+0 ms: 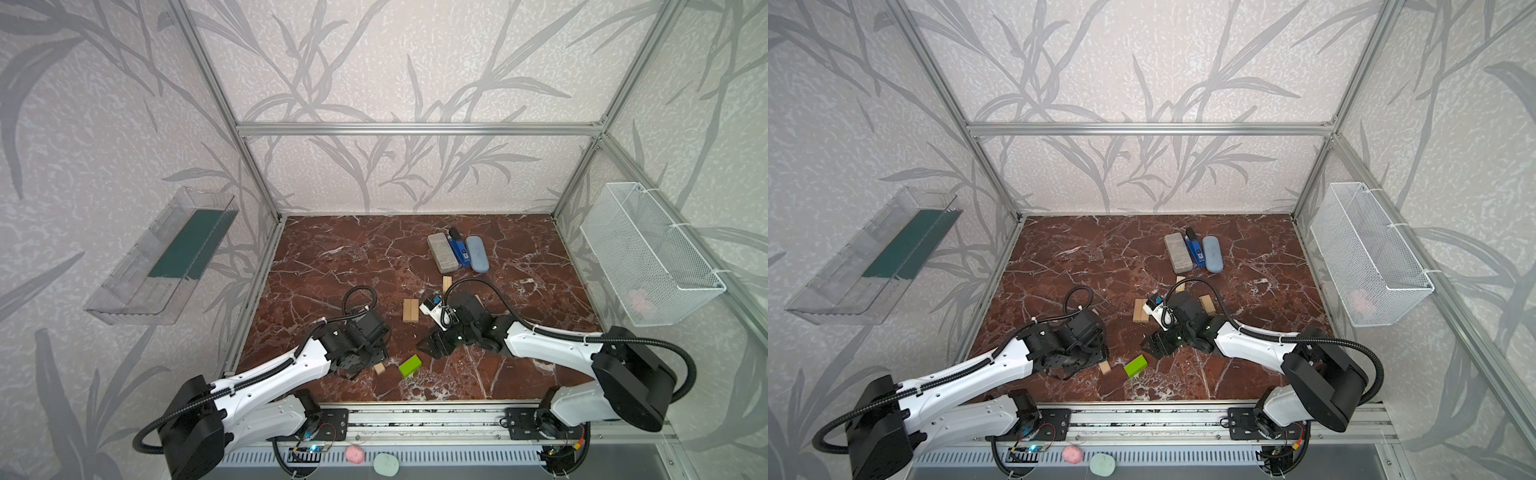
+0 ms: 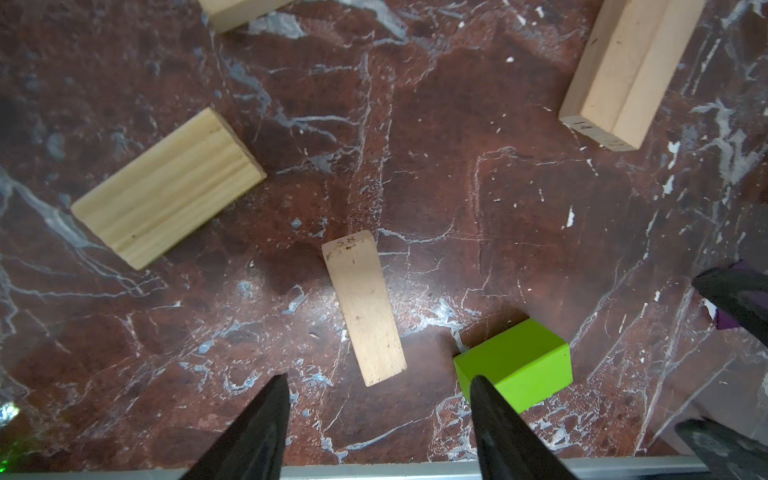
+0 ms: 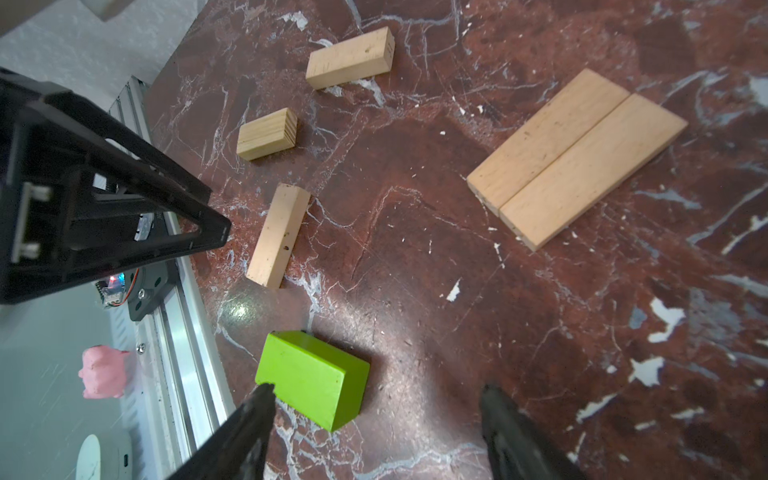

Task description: Build the wood block tower

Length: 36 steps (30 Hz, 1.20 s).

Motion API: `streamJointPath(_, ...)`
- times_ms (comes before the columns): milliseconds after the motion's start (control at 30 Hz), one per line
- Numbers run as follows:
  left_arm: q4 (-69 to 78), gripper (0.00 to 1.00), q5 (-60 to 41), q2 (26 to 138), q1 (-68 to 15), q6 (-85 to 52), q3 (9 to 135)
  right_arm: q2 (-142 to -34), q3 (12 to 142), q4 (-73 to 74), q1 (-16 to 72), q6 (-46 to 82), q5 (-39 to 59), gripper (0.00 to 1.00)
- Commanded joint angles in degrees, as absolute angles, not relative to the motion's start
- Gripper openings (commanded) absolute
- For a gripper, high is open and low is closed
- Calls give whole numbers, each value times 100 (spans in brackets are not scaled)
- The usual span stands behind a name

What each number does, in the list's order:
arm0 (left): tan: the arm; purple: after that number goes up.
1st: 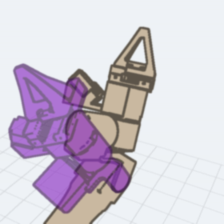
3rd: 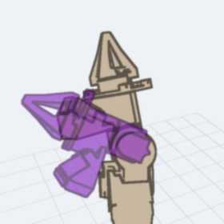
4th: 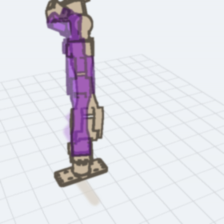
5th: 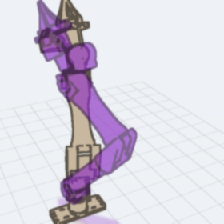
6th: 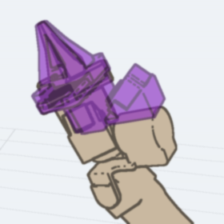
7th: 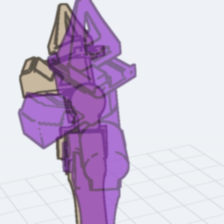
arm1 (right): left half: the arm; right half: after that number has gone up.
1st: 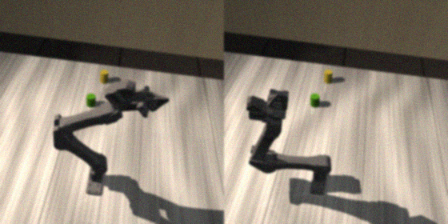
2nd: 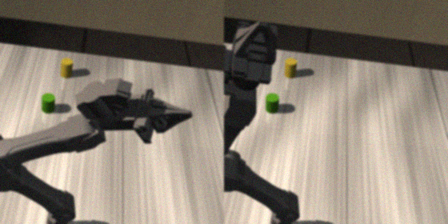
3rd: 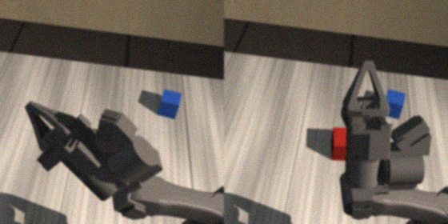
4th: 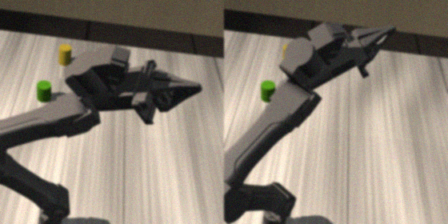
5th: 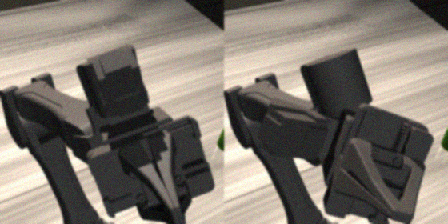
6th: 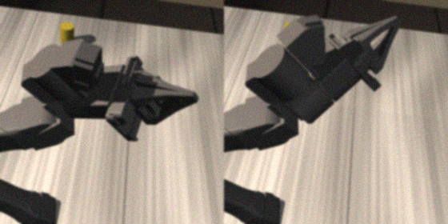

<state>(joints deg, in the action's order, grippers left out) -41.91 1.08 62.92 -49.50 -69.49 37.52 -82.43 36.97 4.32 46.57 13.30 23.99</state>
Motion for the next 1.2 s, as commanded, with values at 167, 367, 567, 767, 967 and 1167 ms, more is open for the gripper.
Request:
streamJointPath(167, -3765, 63, 292, 6915, -5054, -7453, 3683, -8435, 3642, 1100, 4693, 1391, 2566, 79)
streamJointPath(367, -3670, 57, 310, 7323, -5080, -7506, 3708, -8408, 3684, 1006, 4692, 1369, 2370, 80)
streamJointPath(567, -3619, 50, 378, 7490, -5089, -7429, 3725, -8282, 3618, 1027, 4689, 1379, 2218, 81)
streamJointPath(767, -3634, 43, 425, 7695, -5089, -7287, 3797, -8227, 3593, 1031, 4693, 1389, 2152, 82)
streamJointPath(967, -3581, 39, 435, 7843, -5089, -7165, 3862, -8200, 3583, 1028, 4693, 1386, 2101, 82)
streamJointPath(1167, -3612, 34, 448, 7986, -5090, -7067, 3929, -8191, 3576, 1019, 4693, 1380, 2092, 83)
